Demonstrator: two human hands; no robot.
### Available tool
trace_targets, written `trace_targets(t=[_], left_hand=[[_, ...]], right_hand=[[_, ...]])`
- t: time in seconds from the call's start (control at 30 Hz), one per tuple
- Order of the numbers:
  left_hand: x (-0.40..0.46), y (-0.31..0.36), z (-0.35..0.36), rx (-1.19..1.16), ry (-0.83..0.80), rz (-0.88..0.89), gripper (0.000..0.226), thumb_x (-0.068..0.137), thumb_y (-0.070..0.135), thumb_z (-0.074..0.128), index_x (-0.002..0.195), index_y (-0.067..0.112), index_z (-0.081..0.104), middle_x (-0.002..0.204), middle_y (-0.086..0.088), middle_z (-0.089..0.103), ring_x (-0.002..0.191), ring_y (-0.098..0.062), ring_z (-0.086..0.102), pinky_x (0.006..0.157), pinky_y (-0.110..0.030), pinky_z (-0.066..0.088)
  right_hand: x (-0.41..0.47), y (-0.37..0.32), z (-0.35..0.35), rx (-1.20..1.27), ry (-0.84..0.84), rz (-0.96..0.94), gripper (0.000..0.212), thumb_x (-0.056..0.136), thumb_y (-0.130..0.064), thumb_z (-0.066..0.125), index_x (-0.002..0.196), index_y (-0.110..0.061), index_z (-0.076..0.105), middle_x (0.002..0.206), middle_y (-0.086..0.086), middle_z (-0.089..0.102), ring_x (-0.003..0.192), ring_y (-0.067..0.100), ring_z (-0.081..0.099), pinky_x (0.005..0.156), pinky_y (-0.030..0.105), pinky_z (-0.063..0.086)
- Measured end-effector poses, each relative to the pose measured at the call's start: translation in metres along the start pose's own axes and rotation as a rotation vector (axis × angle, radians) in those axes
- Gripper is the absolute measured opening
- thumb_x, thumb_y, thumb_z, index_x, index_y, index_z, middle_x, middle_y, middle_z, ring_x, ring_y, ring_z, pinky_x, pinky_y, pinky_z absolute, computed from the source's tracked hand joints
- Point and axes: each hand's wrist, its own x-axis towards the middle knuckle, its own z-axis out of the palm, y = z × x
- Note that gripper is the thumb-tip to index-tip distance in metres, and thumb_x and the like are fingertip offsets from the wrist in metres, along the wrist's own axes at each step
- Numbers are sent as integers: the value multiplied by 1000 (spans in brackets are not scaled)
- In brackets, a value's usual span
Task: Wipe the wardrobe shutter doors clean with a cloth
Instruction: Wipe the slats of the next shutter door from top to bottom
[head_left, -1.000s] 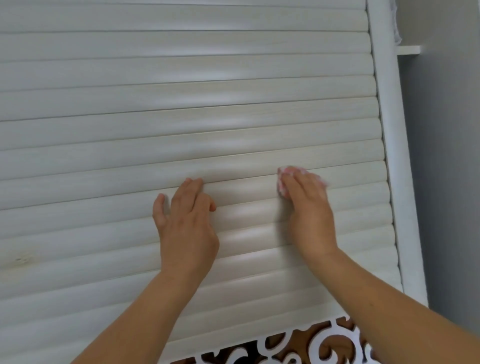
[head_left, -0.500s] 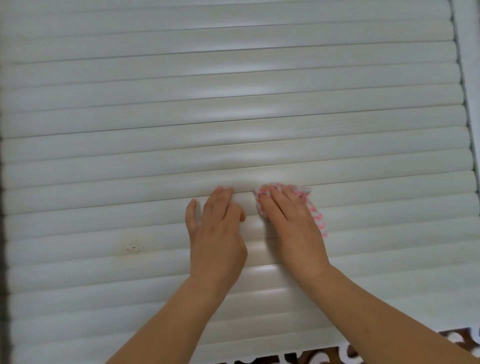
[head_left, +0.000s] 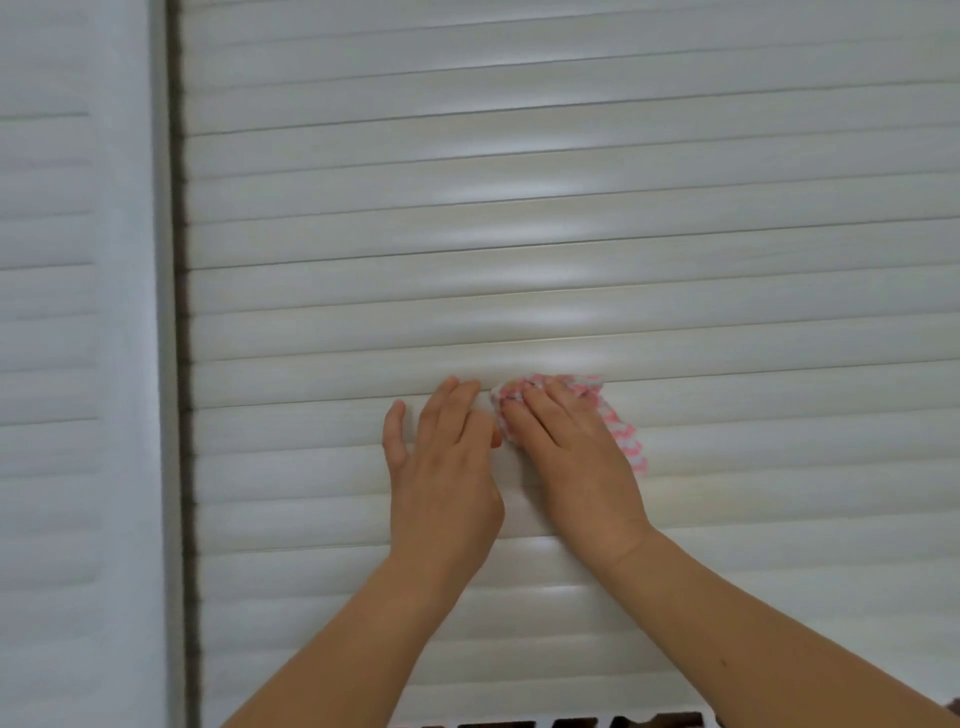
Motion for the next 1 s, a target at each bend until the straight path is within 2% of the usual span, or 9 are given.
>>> trace_targets(t=[0.17, 0.3, 0.43, 0.5, 0.6, 0.77, 0.83, 0.9, 1.0], left_hand=[[-6, -49, -25, 52, -12, -29, 37, 63, 6, 22, 78, 19, 53, 123, -6, 59, 123, -22, 49, 104, -44, 16], [-13, -80, -36, 71, -18, -69, 37, 56, -12, 45, 79, 17, 53, 125, -9, 57, 124, -26, 49, 105, -45, 12], [-19, -104, -41, 90, -33, -91, 34, 63, -3, 29, 77, 18, 51, 124, -9, 58, 123, -25, 51, 105, -44, 11], [-22, -109, -38, 66, -40, -105, 34, 62, -12, 41, 77, 17, 51, 126, -10, 58, 124, -26, 49, 106, -46, 9], [-24, -111, -36, 61, -68, -112, 45, 52, -23, 54, 75, 16, 52, 125, -12, 59, 123, -28, 50, 105, -53, 12], [-16, -115, -39, 91, -47, -113, 47, 49, -24, 55, 70, 18, 52, 112, -8, 66, 111, -26, 60, 104, -51, 12], [-12, -115, -41, 99, -25, -105, 45, 49, -23, 55, 66, 18, 53, 105, -7, 68, 104, -26, 64, 102, -46, 12], [-9, -116, -41, 105, 0, -98, 42, 51, -22, 56, 64, 18, 53, 100, -5, 69, 98, -25, 66, 101, -44, 13], [-8, -117, -41, 106, 39, -87, 36, 56, -18, 52, 63, 18, 53, 97, -3, 70, 94, -23, 67, 100, -43, 15]], right_hand=[[15, -37, 16, -6, 7, -41, 50, 77, -4, 34, 115, 0, 65, 115, 16, 65, 109, 37, 61, 89, 57, 49], [27, -60, 28, -6, 0, -72, 46, 78, -2, 35, 111, 0, 67, 109, 15, 67, 105, 35, 63, 90, 53, 49], [36, -72, 28, 3, 3, -142, 46, 77, -3, 36, 107, -3, 70, 106, 12, 68, 102, 31, 64, 91, 48, 48], [35, -64, 22, 12, -8, -163, 46, 79, -4, 36, 108, -4, 70, 108, 11, 68, 108, 29, 59, 97, 44, 42], [28, -45, 10, 52, -31, -92, 46, 77, -3, 36, 109, -4, 69, 112, 12, 67, 113, 26, 47, 100, 41, 29], [15, -17, -10, 51, 18, 99, 51, 72, 13, 46, 116, -3, 65, 122, 15, 61, 119, 28, 45, 102, 41, 34], [19, -13, -15, 115, 58, 274, 45, 79, 0, 46, 120, -7, 63, 129, 11, 58, 124, 29, 46, 106, 45, 33], [25, -15, -12, 125, 142, 379, 44, 84, -17, 38, 117, -7, 65, 126, 8, 60, 122, 27, 48, 110, 36, 28], [36, -25, -2, 12, 230, 327, 44, 80, -7, 37, 112, -2, 66, 116, 13, 64, 113, 24, 46, 98, 27, 32]])
